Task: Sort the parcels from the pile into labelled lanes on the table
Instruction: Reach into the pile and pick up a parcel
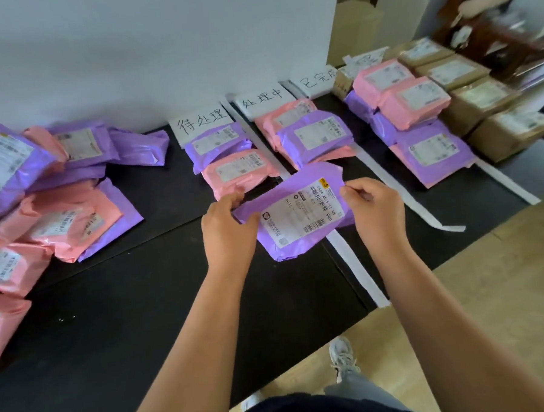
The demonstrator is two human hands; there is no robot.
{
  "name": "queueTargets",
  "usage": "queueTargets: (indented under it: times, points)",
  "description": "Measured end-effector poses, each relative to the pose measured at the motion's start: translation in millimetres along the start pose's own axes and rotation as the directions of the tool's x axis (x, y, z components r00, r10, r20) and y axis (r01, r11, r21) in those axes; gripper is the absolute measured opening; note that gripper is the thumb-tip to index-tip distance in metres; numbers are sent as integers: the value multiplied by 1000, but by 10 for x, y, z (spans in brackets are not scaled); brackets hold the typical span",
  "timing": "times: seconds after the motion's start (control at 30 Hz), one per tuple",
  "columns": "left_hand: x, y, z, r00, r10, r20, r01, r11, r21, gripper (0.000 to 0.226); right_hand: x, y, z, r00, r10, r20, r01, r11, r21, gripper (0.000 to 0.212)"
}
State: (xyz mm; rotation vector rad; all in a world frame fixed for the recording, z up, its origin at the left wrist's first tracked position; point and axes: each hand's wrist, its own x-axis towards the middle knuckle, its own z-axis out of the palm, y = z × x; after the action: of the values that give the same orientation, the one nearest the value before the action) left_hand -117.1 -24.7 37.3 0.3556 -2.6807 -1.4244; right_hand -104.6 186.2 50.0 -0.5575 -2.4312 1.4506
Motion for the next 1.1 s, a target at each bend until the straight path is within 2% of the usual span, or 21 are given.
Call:
queueTargets:
  times: [0.17, 0.27, 0.4, 0.57, 0.73, 0.83, 0.87, 1.0, 1.1]
  points:
    - [47, 242, 661, 969, -247, -23, 246, 968, -44, 48, 723, 263, -328, 998, 64, 26, -65, 996, 60, 10]
    - [25, 367, 1066, 948, -313, 47, 315, 948, -44, 43, 1113, 470, -462, 991, 109, 83, -114, 992, 55, 10]
    - [27, 513, 1522, 928, -354, 117, 367, 924, -107, 36, 1498, 741, -539, 977, 149, 153, -154, 988, 20, 10]
    - [135, 576, 1915, 905, -391, 167, 410, 907, -100, 29, 1848, 1075, -550, 966, 185, 182, -166, 979, -115, 14]
    - [426, 657, 2166, 867, -465, 178, 490, 862, -131, 43, 2161, 1244, -459, 944, 249, 218, -208, 959, -191, 25]
    - [589, 637, 2295, 852, -487, 195, 507, 859, -74, 9, 2309, 1325, -364, 920, 270, 285, -208, 951, -227, 25]
    - [644, 628, 2327, 852, -482, 203, 501, 864, -51, 7, 2356, 1349, -323, 911, 273, 310, -207, 951, -230, 25]
    - [813, 638, 2409, 850, -466, 246, 490, 871, -42, 29, 2529, 1409, -184, 879, 296, 374, -187, 935, -301, 27]
    - [898, 612, 2485, 854, -434, 288, 456, 890, -12, 27, 2645, 1421, -112, 858, 312, 409, -150, 912, -381, 33]
